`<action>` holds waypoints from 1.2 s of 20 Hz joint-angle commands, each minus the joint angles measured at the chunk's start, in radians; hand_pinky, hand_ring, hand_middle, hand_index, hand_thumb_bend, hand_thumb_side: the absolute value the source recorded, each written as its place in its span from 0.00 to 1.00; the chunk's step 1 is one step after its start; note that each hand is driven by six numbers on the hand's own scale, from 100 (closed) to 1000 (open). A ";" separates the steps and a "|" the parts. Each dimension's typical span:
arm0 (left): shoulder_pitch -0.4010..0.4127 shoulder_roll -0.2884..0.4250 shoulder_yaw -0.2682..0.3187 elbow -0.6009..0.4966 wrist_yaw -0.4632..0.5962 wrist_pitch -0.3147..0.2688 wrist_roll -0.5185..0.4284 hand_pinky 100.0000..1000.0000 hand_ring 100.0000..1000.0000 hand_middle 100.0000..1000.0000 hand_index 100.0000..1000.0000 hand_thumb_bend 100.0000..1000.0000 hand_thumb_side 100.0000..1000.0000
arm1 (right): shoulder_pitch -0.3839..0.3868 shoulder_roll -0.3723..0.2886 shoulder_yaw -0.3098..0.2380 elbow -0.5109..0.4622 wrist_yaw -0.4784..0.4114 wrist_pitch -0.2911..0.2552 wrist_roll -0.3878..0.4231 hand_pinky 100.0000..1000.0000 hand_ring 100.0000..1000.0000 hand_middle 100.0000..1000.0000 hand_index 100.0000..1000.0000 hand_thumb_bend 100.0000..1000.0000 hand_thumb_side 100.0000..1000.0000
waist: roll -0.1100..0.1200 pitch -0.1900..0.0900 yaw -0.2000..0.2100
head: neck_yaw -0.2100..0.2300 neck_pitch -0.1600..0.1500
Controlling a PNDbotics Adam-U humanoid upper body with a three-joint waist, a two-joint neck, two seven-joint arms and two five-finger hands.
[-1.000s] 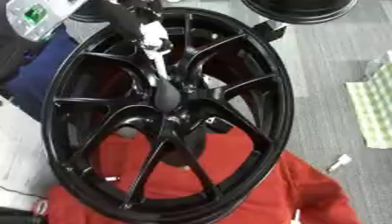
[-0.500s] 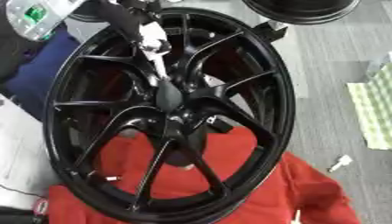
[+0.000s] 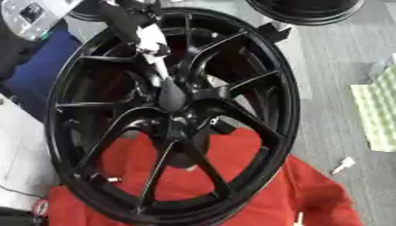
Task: Pull the pin out of the wheel hub.
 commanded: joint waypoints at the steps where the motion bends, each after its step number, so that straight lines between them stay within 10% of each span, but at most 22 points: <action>1: -0.021 0.055 0.024 -0.035 0.019 -0.008 0.001 0.59 0.25 0.00 0.33 0.24 0.12 | -0.007 -0.022 -0.015 -0.016 0.008 0.121 -0.119 0.68 0.50 0.44 0.60 0.00 0.29 | -0.006 -0.024 0.002 | 0.002 0.000; 24: -0.061 0.198 0.313 -0.092 0.055 0.150 0.140 0.53 0.09 0.00 0.14 0.00 0.11 | 0.017 -0.042 -0.029 -0.016 0.025 0.130 -0.119 0.68 0.50 0.44 0.61 0.00 0.30 | -0.009 -0.036 0.042 | -0.022 0.009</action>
